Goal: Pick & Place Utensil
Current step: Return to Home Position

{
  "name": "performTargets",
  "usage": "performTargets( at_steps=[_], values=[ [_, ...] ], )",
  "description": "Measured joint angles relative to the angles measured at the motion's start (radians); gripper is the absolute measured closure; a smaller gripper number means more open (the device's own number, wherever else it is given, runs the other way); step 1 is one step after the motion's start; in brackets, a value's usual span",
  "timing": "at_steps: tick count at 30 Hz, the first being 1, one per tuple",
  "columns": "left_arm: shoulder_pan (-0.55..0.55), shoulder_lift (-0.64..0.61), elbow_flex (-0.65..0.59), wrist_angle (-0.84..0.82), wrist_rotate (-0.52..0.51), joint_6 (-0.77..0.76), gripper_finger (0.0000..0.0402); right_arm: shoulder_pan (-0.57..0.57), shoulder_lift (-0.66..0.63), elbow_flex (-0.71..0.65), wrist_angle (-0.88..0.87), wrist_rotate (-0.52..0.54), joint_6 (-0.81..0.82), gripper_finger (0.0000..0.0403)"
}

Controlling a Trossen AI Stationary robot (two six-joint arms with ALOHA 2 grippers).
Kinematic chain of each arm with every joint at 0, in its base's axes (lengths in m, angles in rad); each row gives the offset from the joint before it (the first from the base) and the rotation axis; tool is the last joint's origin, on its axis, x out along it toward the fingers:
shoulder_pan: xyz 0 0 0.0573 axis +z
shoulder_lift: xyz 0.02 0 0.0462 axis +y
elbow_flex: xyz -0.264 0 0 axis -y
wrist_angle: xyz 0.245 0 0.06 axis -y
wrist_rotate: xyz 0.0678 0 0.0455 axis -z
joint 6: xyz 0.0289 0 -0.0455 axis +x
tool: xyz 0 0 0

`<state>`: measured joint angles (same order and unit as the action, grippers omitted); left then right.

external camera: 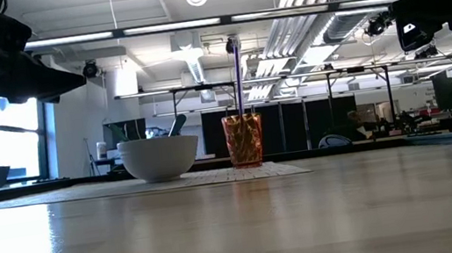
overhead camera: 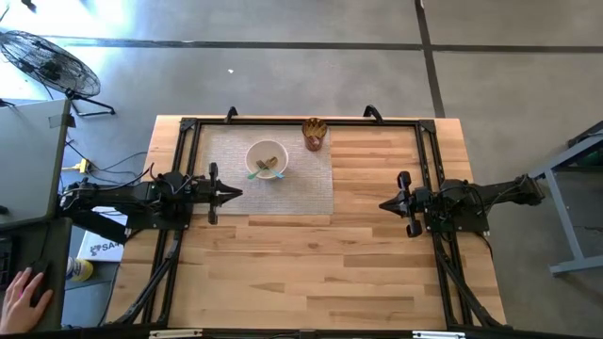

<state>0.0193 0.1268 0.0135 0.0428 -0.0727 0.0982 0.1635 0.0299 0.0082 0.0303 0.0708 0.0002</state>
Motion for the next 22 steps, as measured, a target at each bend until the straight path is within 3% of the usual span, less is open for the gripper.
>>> performTargets(
  at_steps=[22],
  values=[
    [0.0, 0.0, 0.0, 0.0, 0.003, 0.0, 0.0378, 0.0, 0.0, 0.0, 0.0, 0.0, 0.0, 0.0398]
  ],
)
